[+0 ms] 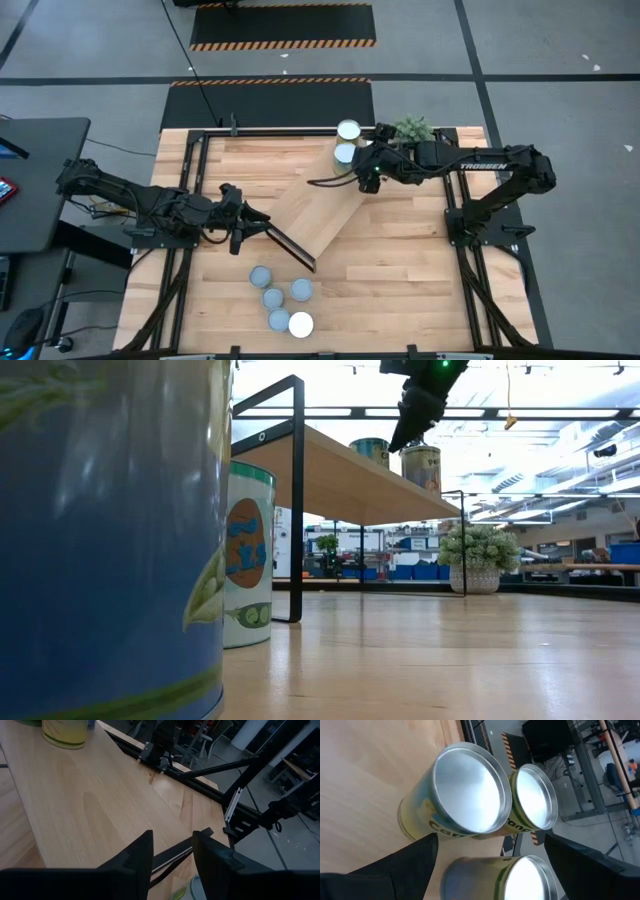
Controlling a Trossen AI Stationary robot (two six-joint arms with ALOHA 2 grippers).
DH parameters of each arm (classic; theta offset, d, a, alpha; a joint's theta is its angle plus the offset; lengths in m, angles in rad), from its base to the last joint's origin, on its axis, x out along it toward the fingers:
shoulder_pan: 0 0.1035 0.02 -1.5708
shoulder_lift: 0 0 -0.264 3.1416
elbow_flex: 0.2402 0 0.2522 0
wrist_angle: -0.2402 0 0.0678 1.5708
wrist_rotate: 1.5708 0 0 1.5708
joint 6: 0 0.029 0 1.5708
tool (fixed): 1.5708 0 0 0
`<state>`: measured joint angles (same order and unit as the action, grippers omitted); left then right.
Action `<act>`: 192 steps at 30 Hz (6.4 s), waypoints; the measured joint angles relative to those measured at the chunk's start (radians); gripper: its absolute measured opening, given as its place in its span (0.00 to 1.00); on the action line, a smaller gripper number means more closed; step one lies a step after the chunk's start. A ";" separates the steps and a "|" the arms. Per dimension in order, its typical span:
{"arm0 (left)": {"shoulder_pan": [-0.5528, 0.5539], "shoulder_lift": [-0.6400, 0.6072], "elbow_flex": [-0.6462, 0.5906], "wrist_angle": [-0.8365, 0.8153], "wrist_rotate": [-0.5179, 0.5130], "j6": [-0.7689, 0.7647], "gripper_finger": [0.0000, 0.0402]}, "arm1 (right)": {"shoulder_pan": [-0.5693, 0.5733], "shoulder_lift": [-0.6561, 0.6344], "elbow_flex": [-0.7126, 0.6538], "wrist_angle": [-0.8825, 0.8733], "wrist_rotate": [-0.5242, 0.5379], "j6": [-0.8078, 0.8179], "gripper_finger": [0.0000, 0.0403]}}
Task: Pick and place cans onto a shelf
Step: Put the canned carrots on the shelf, then adjust the canned oranges on the shelf, then put the canned peas on the shelf
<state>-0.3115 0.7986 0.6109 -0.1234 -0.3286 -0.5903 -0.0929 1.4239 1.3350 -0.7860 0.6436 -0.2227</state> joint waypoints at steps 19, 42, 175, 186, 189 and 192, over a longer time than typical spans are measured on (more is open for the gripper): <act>0.000 0.000 0.000 0.011 0.000 -0.008 0.35 | -0.059 0.081 0.000 0.123 -0.070 -0.047 0.93; 0.000 0.000 0.000 0.021 0.000 0.006 0.35 | 0.008 -0.009 0.000 0.116 -0.062 -0.012 0.93; -0.158 0.000 0.040 -0.152 0.375 -0.137 0.35 | 0.079 0.274 0.496 0.053 -0.472 0.224 0.87; -0.293 0.000 0.040 -0.186 0.376 -0.159 0.35 | 0.302 0.278 0.463 0.073 -0.365 0.453 0.87; -0.318 0.007 0.040 -0.188 0.369 -0.162 0.35 | 0.358 0.278 0.443 0.078 -0.356 0.501 0.87; -0.342 0.028 0.040 -0.188 0.366 -0.163 0.35 | 0.410 0.278 0.412 0.098 -0.341 0.539 0.87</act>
<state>-0.6540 0.8271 0.6506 -0.3119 0.0374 -0.7535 0.3170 1.7016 1.7475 -0.6883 0.3024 0.3159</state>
